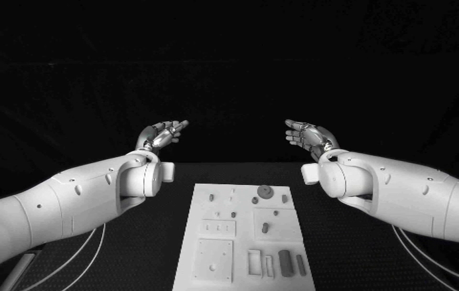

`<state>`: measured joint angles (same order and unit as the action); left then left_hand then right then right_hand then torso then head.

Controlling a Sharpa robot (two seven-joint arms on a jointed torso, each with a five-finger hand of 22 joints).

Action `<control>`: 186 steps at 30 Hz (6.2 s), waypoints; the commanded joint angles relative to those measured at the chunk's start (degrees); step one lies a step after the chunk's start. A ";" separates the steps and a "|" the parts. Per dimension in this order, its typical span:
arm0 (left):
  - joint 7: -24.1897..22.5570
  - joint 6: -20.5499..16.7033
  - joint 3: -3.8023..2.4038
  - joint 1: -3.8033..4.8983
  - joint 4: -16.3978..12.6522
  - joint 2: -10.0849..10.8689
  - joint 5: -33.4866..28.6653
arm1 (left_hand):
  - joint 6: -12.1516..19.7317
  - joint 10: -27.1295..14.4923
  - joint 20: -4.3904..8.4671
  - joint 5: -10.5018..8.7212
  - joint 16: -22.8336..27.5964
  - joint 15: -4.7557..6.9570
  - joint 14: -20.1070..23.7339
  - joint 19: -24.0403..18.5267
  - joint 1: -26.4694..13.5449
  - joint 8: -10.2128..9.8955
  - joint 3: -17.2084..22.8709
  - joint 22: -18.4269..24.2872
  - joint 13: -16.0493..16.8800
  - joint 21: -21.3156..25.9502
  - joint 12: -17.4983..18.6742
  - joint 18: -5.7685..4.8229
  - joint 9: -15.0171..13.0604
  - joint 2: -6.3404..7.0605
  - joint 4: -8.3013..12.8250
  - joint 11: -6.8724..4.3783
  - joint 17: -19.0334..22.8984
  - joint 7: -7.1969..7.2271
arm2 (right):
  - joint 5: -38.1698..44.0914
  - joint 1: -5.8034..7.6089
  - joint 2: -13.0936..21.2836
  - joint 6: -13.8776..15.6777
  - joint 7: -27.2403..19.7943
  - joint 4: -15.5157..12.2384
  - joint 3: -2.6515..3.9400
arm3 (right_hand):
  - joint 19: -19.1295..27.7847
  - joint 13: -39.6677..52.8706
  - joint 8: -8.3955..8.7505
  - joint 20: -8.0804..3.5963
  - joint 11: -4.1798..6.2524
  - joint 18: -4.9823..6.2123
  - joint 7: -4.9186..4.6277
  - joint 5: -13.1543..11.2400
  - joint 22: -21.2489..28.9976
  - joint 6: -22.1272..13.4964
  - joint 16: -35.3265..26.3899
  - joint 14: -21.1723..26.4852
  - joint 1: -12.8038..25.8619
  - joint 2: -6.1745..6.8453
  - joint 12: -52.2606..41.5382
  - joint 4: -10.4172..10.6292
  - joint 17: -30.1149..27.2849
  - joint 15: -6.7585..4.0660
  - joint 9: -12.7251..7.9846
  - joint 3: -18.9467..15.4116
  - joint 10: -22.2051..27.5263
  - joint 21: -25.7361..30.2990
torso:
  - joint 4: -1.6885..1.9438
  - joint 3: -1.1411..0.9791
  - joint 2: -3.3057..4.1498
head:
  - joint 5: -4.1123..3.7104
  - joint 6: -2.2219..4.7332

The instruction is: Assemble the parts on the task board

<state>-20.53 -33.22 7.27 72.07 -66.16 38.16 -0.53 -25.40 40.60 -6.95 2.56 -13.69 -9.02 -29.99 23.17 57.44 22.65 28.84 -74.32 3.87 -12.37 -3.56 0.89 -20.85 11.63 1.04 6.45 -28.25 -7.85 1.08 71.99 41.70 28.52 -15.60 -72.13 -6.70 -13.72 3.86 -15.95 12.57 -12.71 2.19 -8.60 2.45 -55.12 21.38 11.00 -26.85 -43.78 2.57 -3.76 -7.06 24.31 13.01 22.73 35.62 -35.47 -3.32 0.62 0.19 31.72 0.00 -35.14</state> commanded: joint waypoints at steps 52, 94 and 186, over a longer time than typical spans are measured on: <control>4.98 17.07 1.93 1.85 -13.75 7.68 7.86 | -18.78 29.59 10.20 1.77 -14.49 6.80 -32.97 25.80 2.07 3.01 -1.55 -1.83 3.04 -17.69 -8.70 2.91 0.26 -7.37 10.76 -1.37 -8.43 -2.58 | 78.63 -0.45 -4.06 -10.68 11.97 8.49 -2.10 | -48.41 4.37 -6.14 -5.95 6.78 12.81 -0.78 1.79 -13.83 28.34 17.02 -43.35 -18.73 8.97 -3.02 -7.21 15.52 -12.86 1.89 2.84 -34.94 -13.18 | 2.60 0.21 6.25 | -2.01 -1.40; 5.26 18.04 1.92 1.52 -14.07 7.86 5.88 | -18.81 29.35 10.26 1.66 -14.25 6.70 -32.57 25.31 1.26 2.71 -1.56 -1.72 2.96 -17.90 -8.14 2.69 0.44 -7.28 10.88 -1.20 -8.61 -2.63 | 89.46 -3.00 -5.10 -10.79 15.23 6.87 -2.31 | -50.69 4.39 -4.93 -7.23 7.05 12.81 -0.52 0.59 -16.11 29.53 18.14 -45.54 -19.02 10.55 -0.98 -6.54 20.13 -13.48 1.55 3.79 -35.67 -15.26 | 5.36 0.79 10.97 | -4.71 -0.20; 5.54 18.22 1.92 1.52 -14.05 8.11 5.51 | -18.81 29.46 10.31 1.60 -14.16 6.70 -32.51 25.09 0.93 2.46 -1.31 -1.68 2.98 -18.21 -7.80 2.66 0.57 -7.36 11.07 -1.17 -8.86 -2.74 | 100.47 -3.20 -9.76 3.48 26.55 6.80 -2.79 | -54.44 10.73 -6.98 -10.07 10.97 12.81 3.21 0.37 -21.20 39.26 22.95 -48.56 -20.10 6.95 -2.77 -8.57 27.87 -16.88 4.86 11.17 -45.72 -22.84 | 5.42 0.68 12.02 | -4.36 0.64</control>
<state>-14.60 -15.74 9.25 73.57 -80.16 46.40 5.24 -43.91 70.01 3.45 4.16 -28.17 -2.36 -62.95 48.72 59.06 25.47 27.61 -74.95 6.87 -30.38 -11.70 2.99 -20.35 4.19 11.78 5.01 -37.04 -10.64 98.79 68.79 32.32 29.56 8.86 -65.58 -9.52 -67.78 14.51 -22.74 2.54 -1.83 14.70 -6.11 2.88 -74.99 59.48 33.70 -75.34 -63.88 8.84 -6.81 -15.66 52.10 -3.58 26.41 46.44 -80.91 -25.93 6.02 0.90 43.73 -4.44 -34.60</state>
